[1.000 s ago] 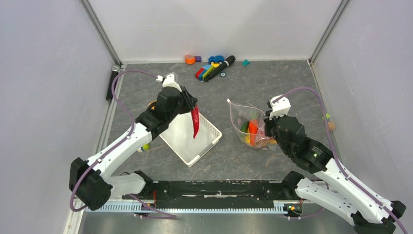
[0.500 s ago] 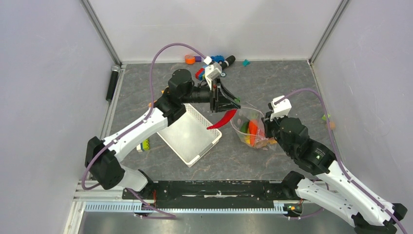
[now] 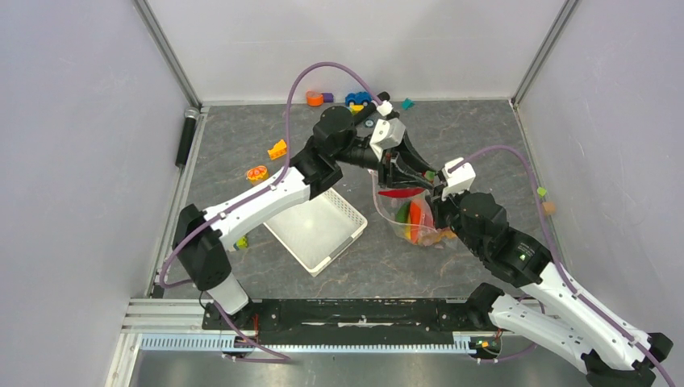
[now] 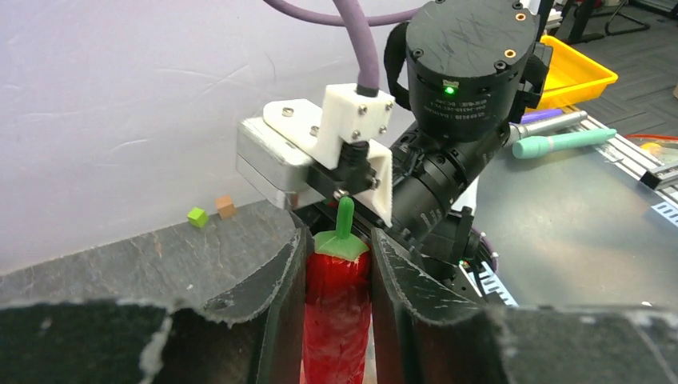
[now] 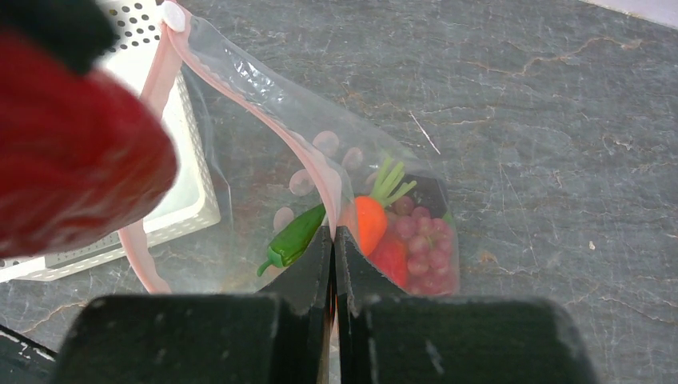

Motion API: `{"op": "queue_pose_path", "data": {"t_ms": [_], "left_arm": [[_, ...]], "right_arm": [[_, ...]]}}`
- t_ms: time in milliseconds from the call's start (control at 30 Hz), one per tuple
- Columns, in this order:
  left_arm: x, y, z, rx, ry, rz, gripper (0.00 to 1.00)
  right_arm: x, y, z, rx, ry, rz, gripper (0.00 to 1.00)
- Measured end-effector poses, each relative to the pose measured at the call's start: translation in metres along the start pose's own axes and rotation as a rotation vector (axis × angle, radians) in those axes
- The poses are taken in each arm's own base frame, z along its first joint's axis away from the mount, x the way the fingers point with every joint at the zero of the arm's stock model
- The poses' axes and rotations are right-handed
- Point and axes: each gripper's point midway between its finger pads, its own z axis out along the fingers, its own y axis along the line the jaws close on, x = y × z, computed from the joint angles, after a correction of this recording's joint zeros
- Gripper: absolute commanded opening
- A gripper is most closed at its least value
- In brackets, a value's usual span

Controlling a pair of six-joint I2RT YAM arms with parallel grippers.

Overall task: Place the food in the zip-top bag and seal the zipper
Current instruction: Place the fake vegetable in the zipper food storage bag.

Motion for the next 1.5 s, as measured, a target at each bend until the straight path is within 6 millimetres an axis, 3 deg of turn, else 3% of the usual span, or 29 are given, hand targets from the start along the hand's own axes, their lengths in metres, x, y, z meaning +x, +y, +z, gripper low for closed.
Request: {"op": "queue_pose_path", "data": {"t_ms": [133, 367, 567, 833, 867, 967, 1133, 1167, 1200, 1333, 1500], "left_arm": [[-0.004, 0.008, 0.006, 0.019, -0.026, 0.032, 0.02], [-0.005, 0.005, 0.008, 0.051, -0.080, 0.064, 0.02], [0.028, 0.002, 0.006, 0.048, -0.066, 0.012, 0.02], [0.055, 0.008, 0.003, 0.002, -0.018, -0.028, 0.02], [0.058, 0.009, 0.003, -0.002, -0.011, -0.030, 0.05], [0.063, 0.010, 0.002, -0.011, 0.005, -0.036, 0.36], [0.073, 0.011, 0.001, -0.024, 0.032, -0.060, 0.57], [0.074, 0.011, 0.000, -0.028, 0.036, -0.064, 0.68], [0.076, 0.011, 0.000, -0.035, 0.042, -0.072, 0.97], [0.082, 0.014, -0.004, -0.075, 0.070, -0.082, 1.00], [0.071, 0.011, -0.013, -0.132, 0.076, -0.080, 1.00]], "right_arm": [[0.000, 0.000, 0.000, 0.000, 0.001, -0.001, 0.03], [-0.003, -0.001, -0.003, 0.002, -0.014, 0.005, 0.03], [-0.007, -0.003, -0.007, 0.001, -0.035, 0.014, 0.04], [-0.008, -0.004, -0.009, 0.006, -0.042, 0.016, 0.04], [-0.008, -0.005, -0.009, 0.006, -0.043, 0.017, 0.04], [-0.009, -0.005, -0.009, 0.006, -0.045, 0.017, 0.04], [-0.010, -0.005, -0.011, 0.006, -0.050, 0.020, 0.04], [-0.010, -0.006, -0.011, 0.009, -0.051, 0.020, 0.04], [-0.010, -0.006, -0.011, 0.011, -0.051, 0.020, 0.04], [-0.010, -0.007, -0.011, 0.017, -0.051, 0.020, 0.04], [-0.010, -0.008, -0.011, 0.024, -0.052, 0.020, 0.04]]}}
